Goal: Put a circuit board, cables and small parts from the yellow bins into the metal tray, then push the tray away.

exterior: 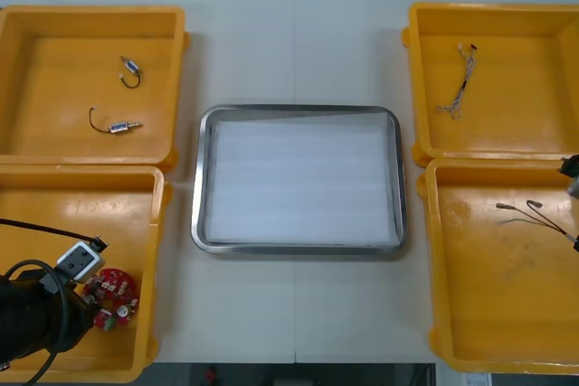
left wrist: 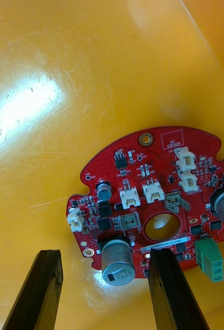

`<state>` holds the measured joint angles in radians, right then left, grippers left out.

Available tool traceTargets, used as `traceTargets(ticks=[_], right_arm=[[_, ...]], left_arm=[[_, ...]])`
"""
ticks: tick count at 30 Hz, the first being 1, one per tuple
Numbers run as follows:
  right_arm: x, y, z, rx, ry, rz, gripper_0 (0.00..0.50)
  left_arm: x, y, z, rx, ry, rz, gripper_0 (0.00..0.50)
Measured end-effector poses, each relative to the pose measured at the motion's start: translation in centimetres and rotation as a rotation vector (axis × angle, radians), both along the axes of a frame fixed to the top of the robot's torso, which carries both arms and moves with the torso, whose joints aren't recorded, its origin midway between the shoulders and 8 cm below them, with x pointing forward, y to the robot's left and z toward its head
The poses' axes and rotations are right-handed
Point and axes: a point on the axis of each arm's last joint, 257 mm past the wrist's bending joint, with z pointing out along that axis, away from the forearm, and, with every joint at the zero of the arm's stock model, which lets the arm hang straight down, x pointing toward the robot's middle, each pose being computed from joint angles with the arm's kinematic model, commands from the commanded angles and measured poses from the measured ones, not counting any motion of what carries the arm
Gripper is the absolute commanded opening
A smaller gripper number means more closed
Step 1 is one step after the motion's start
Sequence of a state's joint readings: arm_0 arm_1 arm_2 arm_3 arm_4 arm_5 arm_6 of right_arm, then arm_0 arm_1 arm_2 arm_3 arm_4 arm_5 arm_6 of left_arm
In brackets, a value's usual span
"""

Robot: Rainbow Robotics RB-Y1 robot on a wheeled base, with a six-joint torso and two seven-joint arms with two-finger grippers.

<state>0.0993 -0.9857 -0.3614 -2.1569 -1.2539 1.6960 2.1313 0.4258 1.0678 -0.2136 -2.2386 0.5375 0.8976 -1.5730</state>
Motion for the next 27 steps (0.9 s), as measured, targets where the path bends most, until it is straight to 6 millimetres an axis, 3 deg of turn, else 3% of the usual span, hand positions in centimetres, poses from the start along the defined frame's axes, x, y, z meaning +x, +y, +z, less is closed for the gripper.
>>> traceTargets(ticks=[2,5,13,17,22,24,27], right_arm=[[0.0,0.1,0.5,0.014,0.024,-0.058,0.000],[0.4,0.3,1.6,0.020,0.028,-0.094,0.000],[1.1,0.8,3.7,0.064,0.067,-0.288,0.000],[1.4,1.3,4.1,0.062,0.070,-0.289,0.000],[1.9,2.6,4.3,0.097,0.098,-0.388,0.000],[2.2,3.1,4.4,0.106,0.103,-0.413,0.000],[2.6,3.8,4.4,0.098,0.102,-0.392,0.000]], left_arm=[[0.0,0.0,0.0,0.000,0.001,-0.001,0.435],[-0.1,-0.1,-0.1,-0.001,0.004,-0.002,0.352],[-0.1,-0.1,-0.1,0.001,0.001,-0.002,0.305],[0.3,-0.1,-0.2,-0.009,-0.015,-0.004,0.292],[0.4,-0.2,-0.9,-0.028,-0.028,-0.006,0.049],[0.4,-0.3,-1.0,-0.029,-0.028,-0.009,0.004],[0.4,-0.2,-0.9,-0.026,-0.027,-0.010,0.000]])
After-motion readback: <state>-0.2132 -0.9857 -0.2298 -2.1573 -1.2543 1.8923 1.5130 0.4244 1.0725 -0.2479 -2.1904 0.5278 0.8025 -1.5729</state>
